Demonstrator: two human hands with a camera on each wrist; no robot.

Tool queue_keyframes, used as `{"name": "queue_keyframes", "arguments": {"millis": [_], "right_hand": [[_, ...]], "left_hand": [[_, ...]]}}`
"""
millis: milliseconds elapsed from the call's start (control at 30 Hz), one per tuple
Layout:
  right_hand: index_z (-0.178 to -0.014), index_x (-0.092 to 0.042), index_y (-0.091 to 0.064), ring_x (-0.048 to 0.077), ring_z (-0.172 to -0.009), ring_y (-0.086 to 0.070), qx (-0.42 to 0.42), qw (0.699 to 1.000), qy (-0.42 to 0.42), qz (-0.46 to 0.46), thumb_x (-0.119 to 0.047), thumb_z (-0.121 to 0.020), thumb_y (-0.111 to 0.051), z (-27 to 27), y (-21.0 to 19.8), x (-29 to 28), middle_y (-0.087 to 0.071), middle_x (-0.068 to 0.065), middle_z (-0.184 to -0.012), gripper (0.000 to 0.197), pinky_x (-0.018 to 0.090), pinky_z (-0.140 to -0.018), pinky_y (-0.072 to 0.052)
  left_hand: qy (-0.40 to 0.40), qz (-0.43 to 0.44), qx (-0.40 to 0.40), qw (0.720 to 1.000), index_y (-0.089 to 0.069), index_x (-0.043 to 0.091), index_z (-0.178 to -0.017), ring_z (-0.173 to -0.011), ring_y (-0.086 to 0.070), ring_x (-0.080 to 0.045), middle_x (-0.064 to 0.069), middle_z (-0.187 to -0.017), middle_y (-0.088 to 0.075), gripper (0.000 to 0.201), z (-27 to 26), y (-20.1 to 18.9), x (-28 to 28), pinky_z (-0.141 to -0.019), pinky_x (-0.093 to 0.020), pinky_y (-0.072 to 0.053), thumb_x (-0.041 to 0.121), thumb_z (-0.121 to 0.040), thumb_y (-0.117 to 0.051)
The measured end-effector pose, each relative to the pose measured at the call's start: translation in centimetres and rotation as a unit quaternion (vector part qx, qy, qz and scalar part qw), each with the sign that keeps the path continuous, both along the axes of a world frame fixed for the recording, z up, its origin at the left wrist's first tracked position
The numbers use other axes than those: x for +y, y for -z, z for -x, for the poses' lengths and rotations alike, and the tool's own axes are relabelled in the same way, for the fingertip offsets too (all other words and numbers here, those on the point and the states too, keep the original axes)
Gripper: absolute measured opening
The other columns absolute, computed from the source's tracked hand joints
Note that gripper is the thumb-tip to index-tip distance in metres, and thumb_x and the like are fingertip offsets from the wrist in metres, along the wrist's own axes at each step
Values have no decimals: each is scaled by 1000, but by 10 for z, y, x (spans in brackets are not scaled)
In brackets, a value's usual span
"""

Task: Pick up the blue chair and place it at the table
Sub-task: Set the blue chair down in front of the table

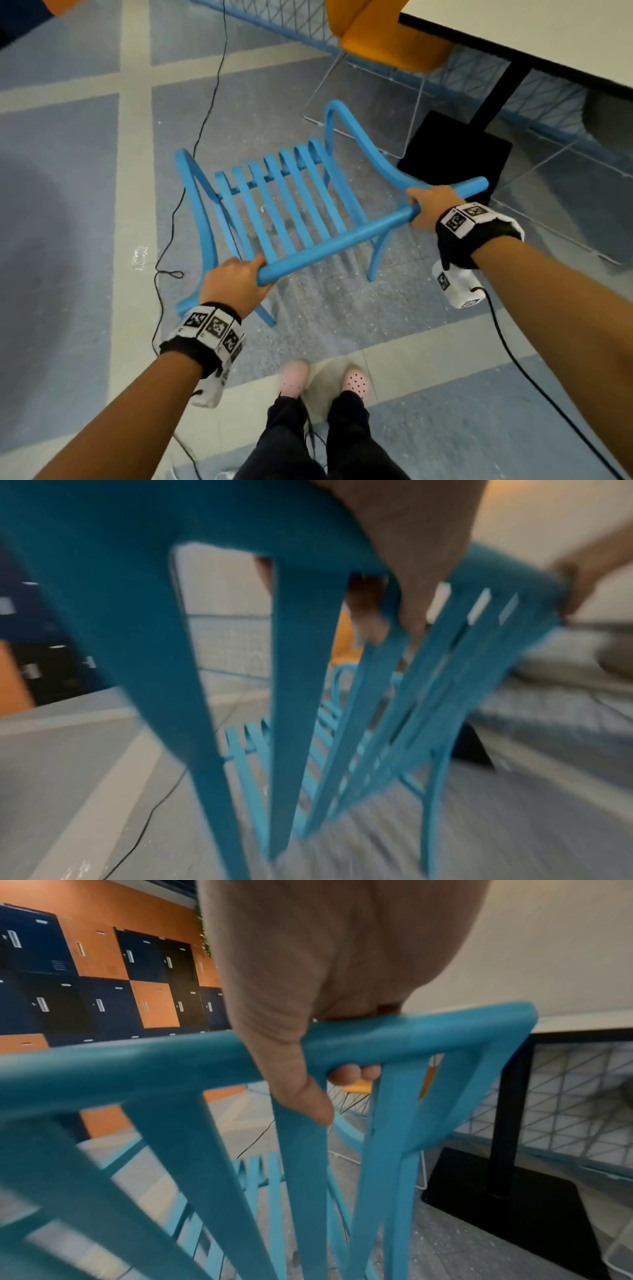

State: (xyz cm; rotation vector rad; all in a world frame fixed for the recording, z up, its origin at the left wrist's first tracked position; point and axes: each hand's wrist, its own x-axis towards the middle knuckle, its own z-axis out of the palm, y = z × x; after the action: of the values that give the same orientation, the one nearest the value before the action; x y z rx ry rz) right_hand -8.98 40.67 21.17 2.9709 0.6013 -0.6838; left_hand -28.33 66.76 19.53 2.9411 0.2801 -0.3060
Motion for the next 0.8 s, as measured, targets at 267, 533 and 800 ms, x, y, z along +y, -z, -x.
{"name": "queue_keyframes", "arguments": {"millis": [267, 533, 800], "right_hand": [[-81, -17, -39, 34, -84, -58, 23, 995, 90, -21, -19, -78, -65, 81, -6, -45, -50, 9, -79, 27, 37, -69, -41], [-101, -20, -59, 35, -98, -63, 16, 978, 208, -19, -28, -76, -60, 171, 11, -95, -69, 11, -88, 26, 37, -78, -50], [-69, -33, -33, 30, -81, -63, 10, 954, 300, -13, -30, -74, -57, 187, 22, -151, -31, -10, -51, 25, 28, -63, -35]], "left_hand": [[104, -34, 3, 994, -59, 18, -91, -70, -61, -33, -13, -73, -60, 28, -1, 4, 9, -56, -34, -40, 45, -83, -57], [316, -20, -42, 948, -44, 29, -75, -38, -61, -14, 8, -44, -65, 25, -36, 22, 3, -28, -18, -42, 49, -61, -37], [446, 0, -88, 891, -41, 35, -76, -31, -55, -4, 15, -39, -61, 28, -96, 27, -58, -26, -14, -33, 54, -57, -35]]}}
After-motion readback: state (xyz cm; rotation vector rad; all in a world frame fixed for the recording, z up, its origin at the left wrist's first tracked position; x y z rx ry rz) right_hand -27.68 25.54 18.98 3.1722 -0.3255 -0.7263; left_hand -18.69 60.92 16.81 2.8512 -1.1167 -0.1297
